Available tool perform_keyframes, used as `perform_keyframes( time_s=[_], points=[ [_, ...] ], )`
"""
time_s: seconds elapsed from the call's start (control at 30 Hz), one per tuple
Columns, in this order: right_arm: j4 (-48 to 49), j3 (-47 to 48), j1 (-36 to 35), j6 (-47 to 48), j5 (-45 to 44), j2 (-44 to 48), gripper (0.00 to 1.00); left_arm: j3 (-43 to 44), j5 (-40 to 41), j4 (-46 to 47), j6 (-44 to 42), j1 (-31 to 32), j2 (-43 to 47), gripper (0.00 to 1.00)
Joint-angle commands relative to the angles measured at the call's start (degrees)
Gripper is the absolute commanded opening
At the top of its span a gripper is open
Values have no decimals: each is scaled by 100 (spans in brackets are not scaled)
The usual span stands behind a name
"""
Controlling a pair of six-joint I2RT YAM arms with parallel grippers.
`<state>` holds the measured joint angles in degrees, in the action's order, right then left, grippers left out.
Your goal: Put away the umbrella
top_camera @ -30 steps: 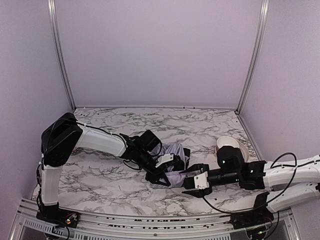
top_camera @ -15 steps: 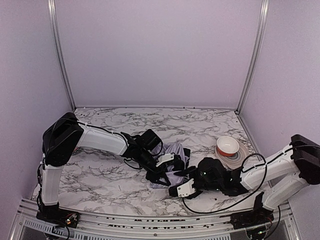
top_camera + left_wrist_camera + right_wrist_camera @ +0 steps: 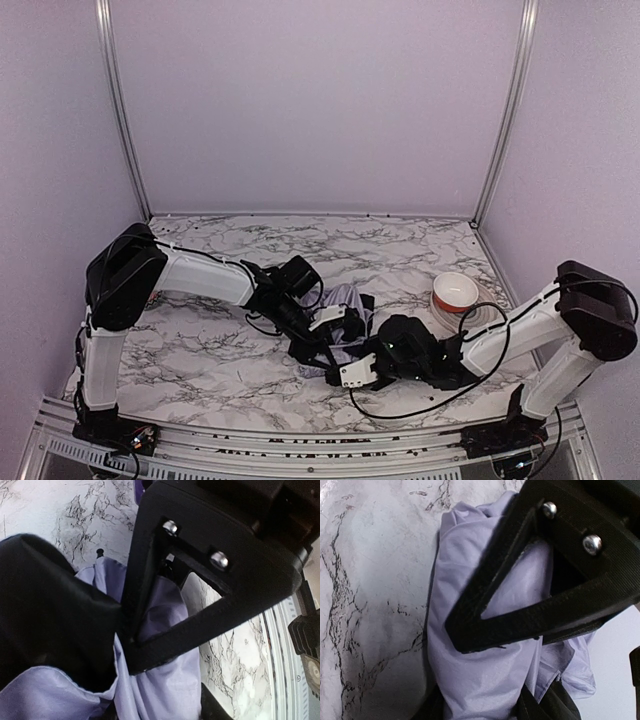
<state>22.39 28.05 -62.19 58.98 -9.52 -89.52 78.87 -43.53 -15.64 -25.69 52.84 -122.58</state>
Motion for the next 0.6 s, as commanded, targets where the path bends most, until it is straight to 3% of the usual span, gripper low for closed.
perform_keyframes(
  time_s=[0.0,0.13,0.3,0.4,0.57],
  points=[
    [-472,187,-6,136,-169,-144,22,-525,207,-1749,-215,105,-474,46],
    [-831,260,3,44,57,-147,12,-723,559,-1439,-211,62,-88,72],
    [-1179,370,80,-125,371,-232,7,-1559,1265,-193,49,-115,952,99],
    [-1560,502,157,-281,722,-200,7,-2296,1836,856,307,-307,1814,99],
    [-2233,879,250,-548,1077,-418,6,-4132,2746,3479,333,-393,3593,99]
  ],
)
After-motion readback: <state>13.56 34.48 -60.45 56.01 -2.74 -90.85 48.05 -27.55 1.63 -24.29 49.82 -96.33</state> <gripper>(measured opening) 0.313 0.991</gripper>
